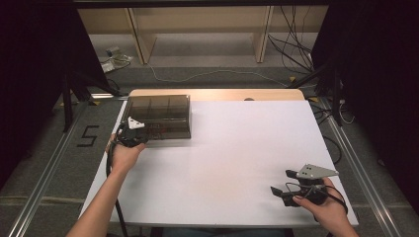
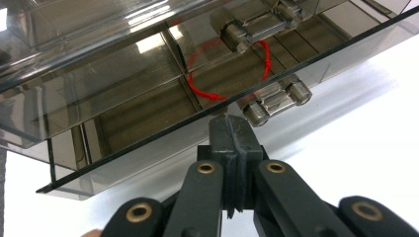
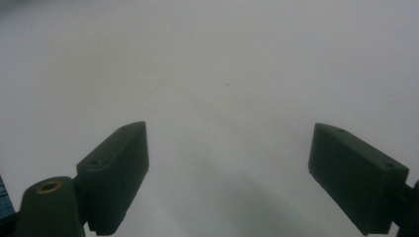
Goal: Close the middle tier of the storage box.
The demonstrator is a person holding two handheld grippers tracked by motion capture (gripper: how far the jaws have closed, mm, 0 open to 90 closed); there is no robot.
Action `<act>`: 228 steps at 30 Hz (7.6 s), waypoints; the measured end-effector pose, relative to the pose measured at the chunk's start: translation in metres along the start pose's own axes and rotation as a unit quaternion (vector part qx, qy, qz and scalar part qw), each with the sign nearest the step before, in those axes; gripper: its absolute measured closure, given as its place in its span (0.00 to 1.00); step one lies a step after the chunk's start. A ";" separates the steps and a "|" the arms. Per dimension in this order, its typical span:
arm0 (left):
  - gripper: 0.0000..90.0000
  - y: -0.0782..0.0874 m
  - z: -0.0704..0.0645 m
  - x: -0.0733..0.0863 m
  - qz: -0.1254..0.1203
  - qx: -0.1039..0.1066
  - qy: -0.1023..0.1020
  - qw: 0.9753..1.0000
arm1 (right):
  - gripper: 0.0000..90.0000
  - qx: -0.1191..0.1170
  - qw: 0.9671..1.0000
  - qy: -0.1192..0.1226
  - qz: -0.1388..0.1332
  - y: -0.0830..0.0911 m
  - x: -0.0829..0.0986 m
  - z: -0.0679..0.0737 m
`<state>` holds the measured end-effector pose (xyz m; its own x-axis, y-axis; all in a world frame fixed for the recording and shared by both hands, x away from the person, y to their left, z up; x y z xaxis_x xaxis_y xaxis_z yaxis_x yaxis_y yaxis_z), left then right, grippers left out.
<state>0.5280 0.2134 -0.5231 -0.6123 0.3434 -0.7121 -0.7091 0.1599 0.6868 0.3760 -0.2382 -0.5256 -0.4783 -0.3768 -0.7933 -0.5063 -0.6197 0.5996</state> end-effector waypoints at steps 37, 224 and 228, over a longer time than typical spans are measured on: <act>1.00 -0.005 0.003 -0.004 0.006 -0.005 0.001 1.000 | 0.18 0.001 1.000 -0.003 -0.001 0.000 0.000 0.000; 0.27 0.065 -0.143 0.006 -0.081 0.176 -0.077 0.978 | 0.18 -0.007 1.000 0.002 -0.002 0.000 0.000 0.004; 0.27 0.067 -0.154 0.014 -0.080 0.184 -0.088 0.976 | 0.18 -0.007 1.000 0.003 -0.003 0.000 -0.001 0.004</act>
<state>0.4179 0.0869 -0.5092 -0.4115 0.4358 -0.8005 -0.5970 0.5348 0.5980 0.3735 -0.2357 -0.5246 -0.4709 -0.3767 -0.7977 -0.4997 -0.6313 0.5931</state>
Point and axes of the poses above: each handheld gripper's, and its own axes: y roughly backward along the jaws, x roughly out of its underside, z roughly to its left, the point moved 10 cm from there along -y, roughly forward along the jaws, and after that the axes turned 4 degrees about -x, right-handed, at the moved point
